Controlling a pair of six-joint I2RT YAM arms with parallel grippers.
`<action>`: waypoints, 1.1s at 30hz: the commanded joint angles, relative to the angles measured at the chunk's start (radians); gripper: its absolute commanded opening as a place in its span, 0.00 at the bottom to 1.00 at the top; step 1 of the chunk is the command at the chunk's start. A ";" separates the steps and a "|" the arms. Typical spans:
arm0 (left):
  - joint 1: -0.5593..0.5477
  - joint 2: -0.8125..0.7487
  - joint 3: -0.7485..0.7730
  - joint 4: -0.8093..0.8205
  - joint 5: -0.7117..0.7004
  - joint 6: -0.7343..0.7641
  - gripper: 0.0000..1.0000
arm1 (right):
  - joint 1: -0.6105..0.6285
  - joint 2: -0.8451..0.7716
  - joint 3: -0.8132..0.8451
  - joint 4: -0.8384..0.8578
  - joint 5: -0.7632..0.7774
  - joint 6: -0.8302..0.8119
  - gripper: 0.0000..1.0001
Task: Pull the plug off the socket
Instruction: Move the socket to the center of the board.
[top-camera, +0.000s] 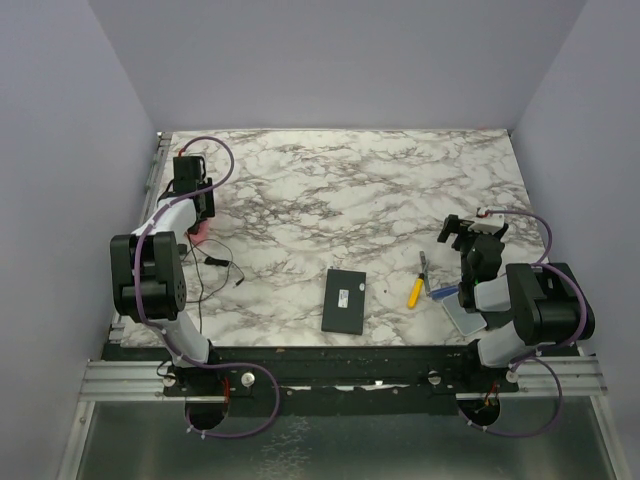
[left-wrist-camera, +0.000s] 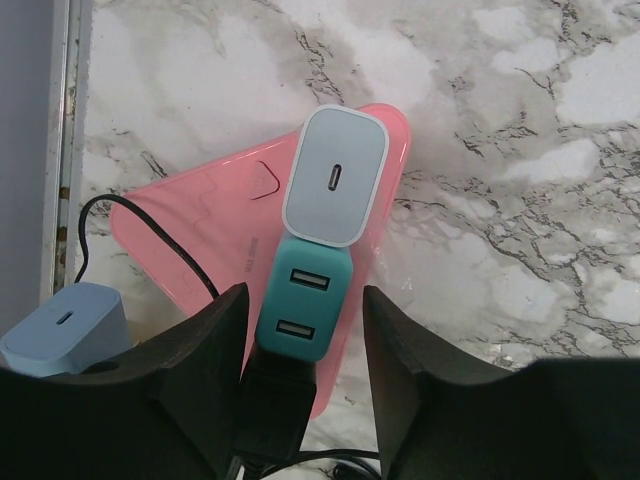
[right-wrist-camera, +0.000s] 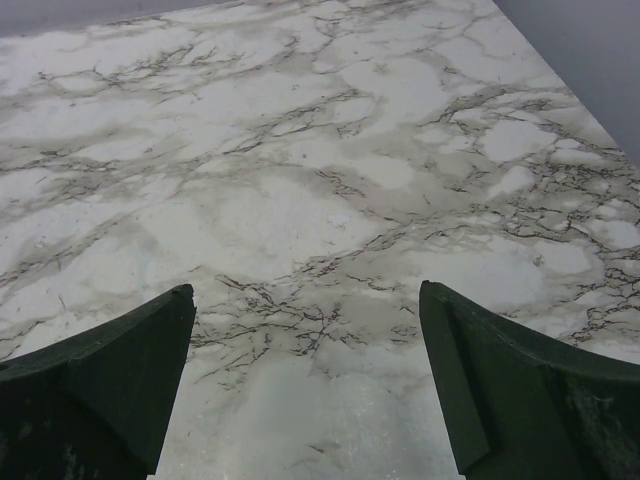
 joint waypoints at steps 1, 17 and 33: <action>0.005 0.021 0.020 0.017 0.039 0.017 0.48 | -0.006 -0.001 0.001 0.041 0.019 -0.016 1.00; -0.070 0.024 0.000 0.027 0.043 0.001 0.10 | -0.006 -0.001 0.001 0.041 0.020 -0.016 1.00; -0.232 0.012 -0.006 0.029 0.153 0.008 0.00 | -0.006 -0.001 0.001 0.041 0.020 -0.016 1.00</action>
